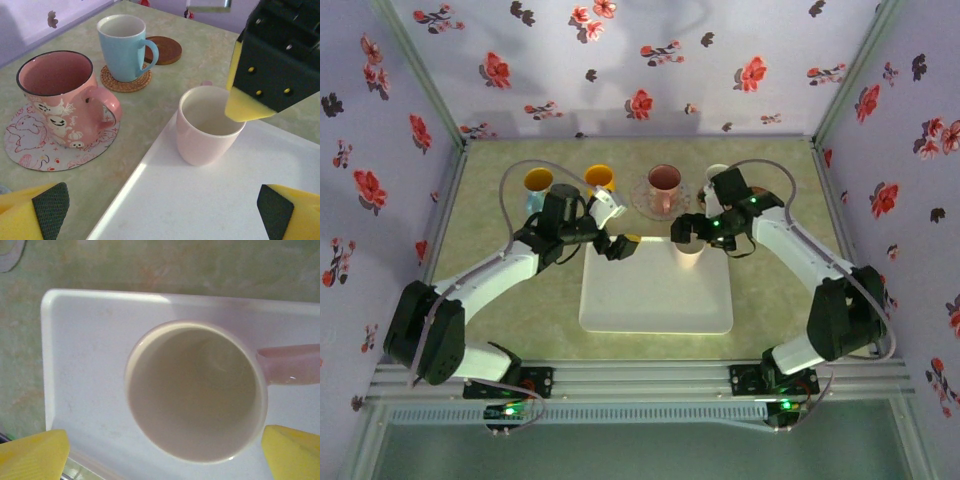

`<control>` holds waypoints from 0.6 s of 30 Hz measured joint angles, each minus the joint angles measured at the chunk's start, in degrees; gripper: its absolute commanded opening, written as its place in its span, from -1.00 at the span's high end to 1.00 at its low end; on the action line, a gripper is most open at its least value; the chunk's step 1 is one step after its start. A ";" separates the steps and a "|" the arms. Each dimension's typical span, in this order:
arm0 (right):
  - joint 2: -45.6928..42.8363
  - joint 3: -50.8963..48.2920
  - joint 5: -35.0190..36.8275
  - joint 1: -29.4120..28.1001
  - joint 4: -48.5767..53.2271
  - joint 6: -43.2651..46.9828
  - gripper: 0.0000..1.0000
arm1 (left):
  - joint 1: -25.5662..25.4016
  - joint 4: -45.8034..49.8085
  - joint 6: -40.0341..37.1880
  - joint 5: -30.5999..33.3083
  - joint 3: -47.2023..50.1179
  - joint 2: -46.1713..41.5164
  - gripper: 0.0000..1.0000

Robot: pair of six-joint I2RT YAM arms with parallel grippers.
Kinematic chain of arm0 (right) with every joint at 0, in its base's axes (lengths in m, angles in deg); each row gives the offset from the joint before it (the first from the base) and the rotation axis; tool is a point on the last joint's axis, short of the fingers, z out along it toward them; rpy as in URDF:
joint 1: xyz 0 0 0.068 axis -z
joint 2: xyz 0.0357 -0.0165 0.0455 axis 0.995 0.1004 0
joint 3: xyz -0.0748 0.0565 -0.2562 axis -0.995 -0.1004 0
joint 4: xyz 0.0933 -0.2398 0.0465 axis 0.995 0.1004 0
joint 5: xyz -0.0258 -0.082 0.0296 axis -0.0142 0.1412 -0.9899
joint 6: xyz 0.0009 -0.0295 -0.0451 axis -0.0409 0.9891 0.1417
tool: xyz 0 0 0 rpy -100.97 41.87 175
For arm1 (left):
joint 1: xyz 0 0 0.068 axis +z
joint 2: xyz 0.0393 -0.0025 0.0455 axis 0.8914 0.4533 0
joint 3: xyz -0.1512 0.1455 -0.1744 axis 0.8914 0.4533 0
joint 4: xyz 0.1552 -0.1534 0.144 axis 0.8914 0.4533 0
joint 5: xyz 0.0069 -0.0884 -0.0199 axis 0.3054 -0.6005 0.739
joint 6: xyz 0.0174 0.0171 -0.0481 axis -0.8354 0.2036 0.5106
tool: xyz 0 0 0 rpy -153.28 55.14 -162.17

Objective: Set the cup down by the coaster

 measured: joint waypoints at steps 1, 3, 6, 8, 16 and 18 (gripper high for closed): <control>-0.59 0.00 0.17 0.00 -0.02 0.02 -0.99 | 0.00 0.02 0.00 0.00 0.00 0.00 -1.00; -1.70 0.00 0.72 0.09 -0.07 0.04 -0.99 | 0.00 0.00 0.00 0.00 0.00 0.00 -1.00; -2.01 0.00 1.22 0.72 -0.33 0.09 -0.99 | -0.11 0.02 0.00 0.00 0.00 0.04 -1.00; -1.53 0.09 1.38 1.44 -0.42 0.22 -0.99 | -0.15 0.02 0.00 0.00 0.00 0.04 -1.00; 4.76 3.43 1.64 3.13 -2.62 0.46 -0.99 | -0.33 0.04 -0.02 0.02 0.00 0.04 -1.00; 6.71 4.55 1.62 3.13 -3.56 0.72 -0.99 | -0.44 0.07 -0.02 0.02 0.00 0.04 -1.00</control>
